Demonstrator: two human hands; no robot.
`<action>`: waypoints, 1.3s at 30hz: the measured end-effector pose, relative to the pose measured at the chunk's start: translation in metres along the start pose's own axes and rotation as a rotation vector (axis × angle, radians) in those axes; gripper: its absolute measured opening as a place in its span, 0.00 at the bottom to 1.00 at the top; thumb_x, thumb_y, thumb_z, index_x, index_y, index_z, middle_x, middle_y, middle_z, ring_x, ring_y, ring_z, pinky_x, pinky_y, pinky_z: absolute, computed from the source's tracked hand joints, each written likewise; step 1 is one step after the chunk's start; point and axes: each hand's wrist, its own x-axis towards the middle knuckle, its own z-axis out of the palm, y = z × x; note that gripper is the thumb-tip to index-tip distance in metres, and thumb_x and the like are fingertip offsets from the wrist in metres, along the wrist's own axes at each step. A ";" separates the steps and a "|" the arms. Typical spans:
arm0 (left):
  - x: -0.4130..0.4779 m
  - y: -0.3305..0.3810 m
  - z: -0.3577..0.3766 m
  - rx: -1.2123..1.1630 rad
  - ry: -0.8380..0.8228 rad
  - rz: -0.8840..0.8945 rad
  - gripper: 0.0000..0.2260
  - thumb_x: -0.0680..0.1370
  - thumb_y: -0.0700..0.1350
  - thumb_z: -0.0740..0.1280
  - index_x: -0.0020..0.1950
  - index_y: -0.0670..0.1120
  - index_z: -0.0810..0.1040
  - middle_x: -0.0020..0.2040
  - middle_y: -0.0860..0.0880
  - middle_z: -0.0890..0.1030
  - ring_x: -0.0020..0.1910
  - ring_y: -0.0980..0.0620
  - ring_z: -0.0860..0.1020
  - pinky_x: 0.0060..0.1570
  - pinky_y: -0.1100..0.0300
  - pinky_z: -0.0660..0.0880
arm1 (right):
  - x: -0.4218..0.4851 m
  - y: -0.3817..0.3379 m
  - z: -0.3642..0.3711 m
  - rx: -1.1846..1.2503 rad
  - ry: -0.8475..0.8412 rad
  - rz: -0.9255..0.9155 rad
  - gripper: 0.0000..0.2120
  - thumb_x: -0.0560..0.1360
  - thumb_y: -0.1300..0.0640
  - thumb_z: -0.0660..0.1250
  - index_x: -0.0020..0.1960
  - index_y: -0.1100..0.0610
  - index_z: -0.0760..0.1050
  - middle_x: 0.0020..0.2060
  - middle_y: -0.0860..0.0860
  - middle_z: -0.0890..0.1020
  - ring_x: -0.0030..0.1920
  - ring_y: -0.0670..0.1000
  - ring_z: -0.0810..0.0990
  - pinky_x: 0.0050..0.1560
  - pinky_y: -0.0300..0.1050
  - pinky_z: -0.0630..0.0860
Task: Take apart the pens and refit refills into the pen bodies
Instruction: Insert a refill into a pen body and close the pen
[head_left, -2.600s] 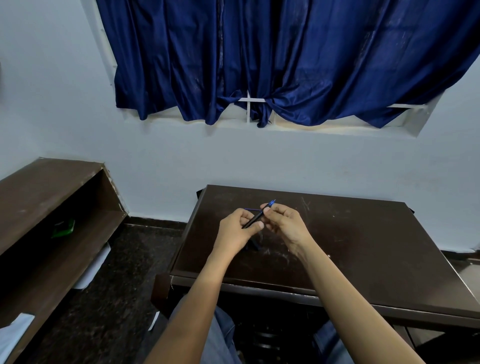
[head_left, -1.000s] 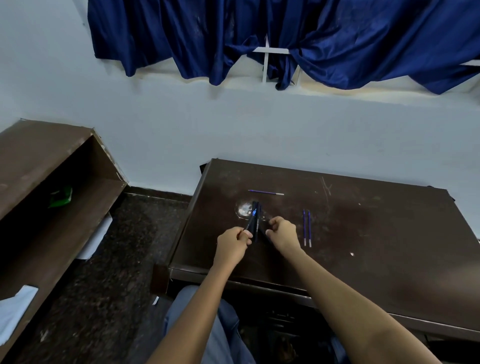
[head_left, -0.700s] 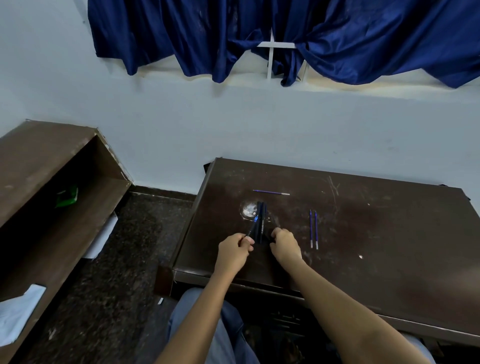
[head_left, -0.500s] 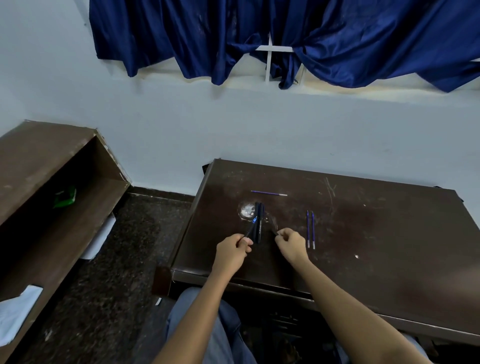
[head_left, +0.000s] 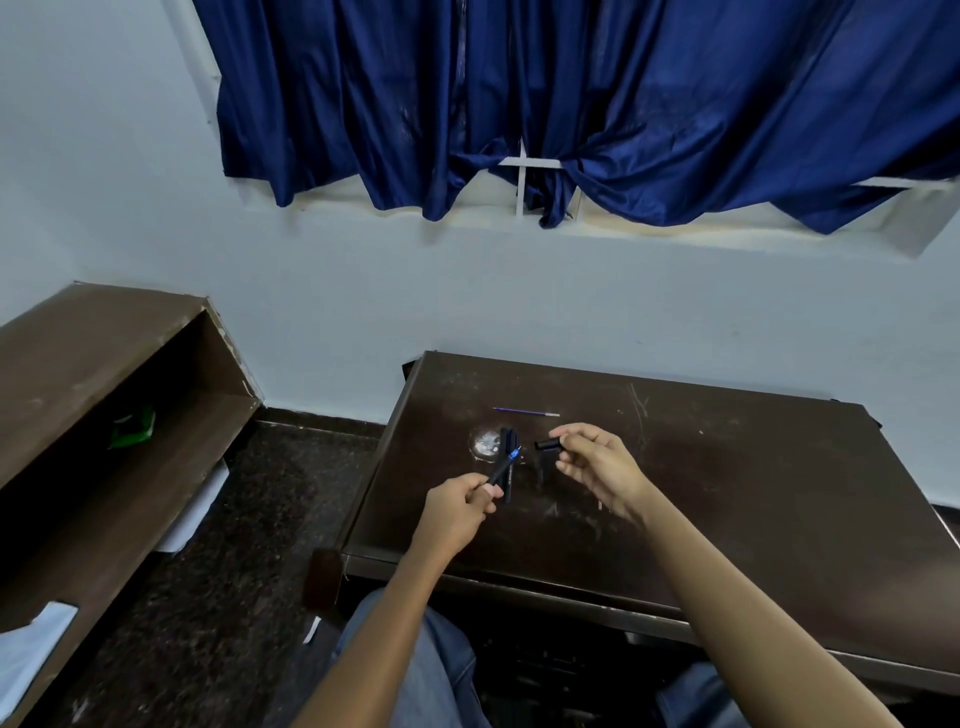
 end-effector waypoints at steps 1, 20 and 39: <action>-0.002 0.002 -0.001 0.007 0.000 0.008 0.10 0.80 0.43 0.60 0.50 0.49 0.81 0.38 0.54 0.81 0.38 0.60 0.76 0.44 0.67 0.72 | -0.003 -0.003 0.002 -0.012 -0.010 -0.017 0.09 0.78 0.66 0.61 0.46 0.60 0.80 0.33 0.52 0.75 0.32 0.43 0.76 0.41 0.37 0.79; -0.024 0.031 -0.005 0.113 0.089 0.085 0.08 0.79 0.43 0.64 0.47 0.47 0.84 0.38 0.53 0.82 0.35 0.60 0.76 0.33 0.77 0.69 | -0.033 -0.036 0.030 -0.708 -0.229 -0.240 0.04 0.76 0.63 0.67 0.48 0.60 0.81 0.32 0.50 0.81 0.33 0.45 0.79 0.42 0.37 0.77; -0.019 -0.013 0.032 0.262 0.190 -0.033 0.08 0.79 0.42 0.63 0.52 0.46 0.82 0.42 0.48 0.82 0.38 0.55 0.77 0.33 0.68 0.67 | -0.020 0.019 0.036 -0.696 -0.091 0.033 0.05 0.75 0.61 0.66 0.43 0.57 0.81 0.34 0.55 0.80 0.35 0.49 0.80 0.46 0.45 0.80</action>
